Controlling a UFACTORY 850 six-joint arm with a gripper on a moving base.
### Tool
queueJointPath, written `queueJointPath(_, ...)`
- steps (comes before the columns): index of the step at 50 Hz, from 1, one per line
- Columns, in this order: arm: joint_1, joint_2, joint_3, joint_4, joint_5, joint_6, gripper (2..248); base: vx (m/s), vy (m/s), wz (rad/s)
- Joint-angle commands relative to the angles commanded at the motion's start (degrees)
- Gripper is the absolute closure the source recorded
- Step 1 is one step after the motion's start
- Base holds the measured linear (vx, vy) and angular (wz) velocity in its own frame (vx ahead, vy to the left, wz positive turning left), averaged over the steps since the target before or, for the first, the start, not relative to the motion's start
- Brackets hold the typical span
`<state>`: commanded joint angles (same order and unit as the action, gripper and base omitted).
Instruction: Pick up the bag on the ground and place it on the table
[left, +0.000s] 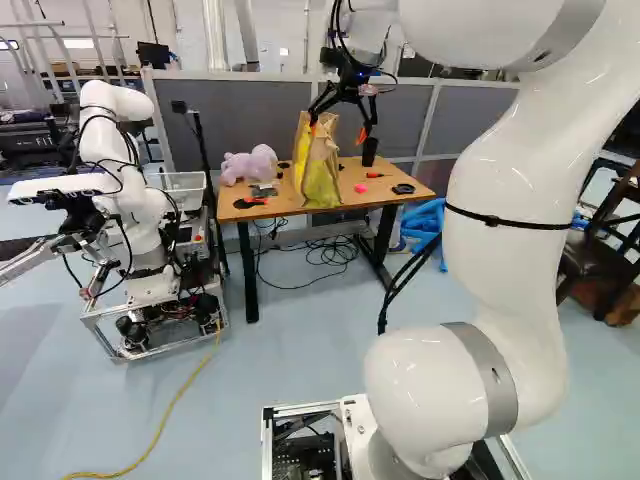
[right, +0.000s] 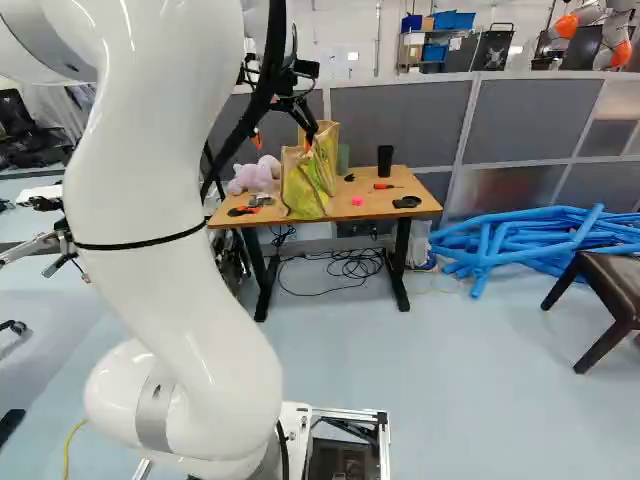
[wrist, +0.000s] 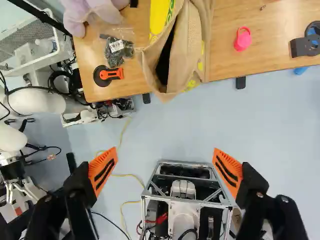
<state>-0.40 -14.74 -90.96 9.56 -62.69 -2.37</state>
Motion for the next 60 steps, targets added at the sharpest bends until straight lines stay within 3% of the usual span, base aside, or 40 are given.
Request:
queueJointPath(30, 0.0, 2.2, 6.3, -0.7, 8.2, 0.2, 3, 0.000, 0.000, 0.000)
queueJointPath(60, 0.1, 6.1, 17.0, -1.9, 22.3, 0.5, 3, 0.000, 0.000, 0.000)
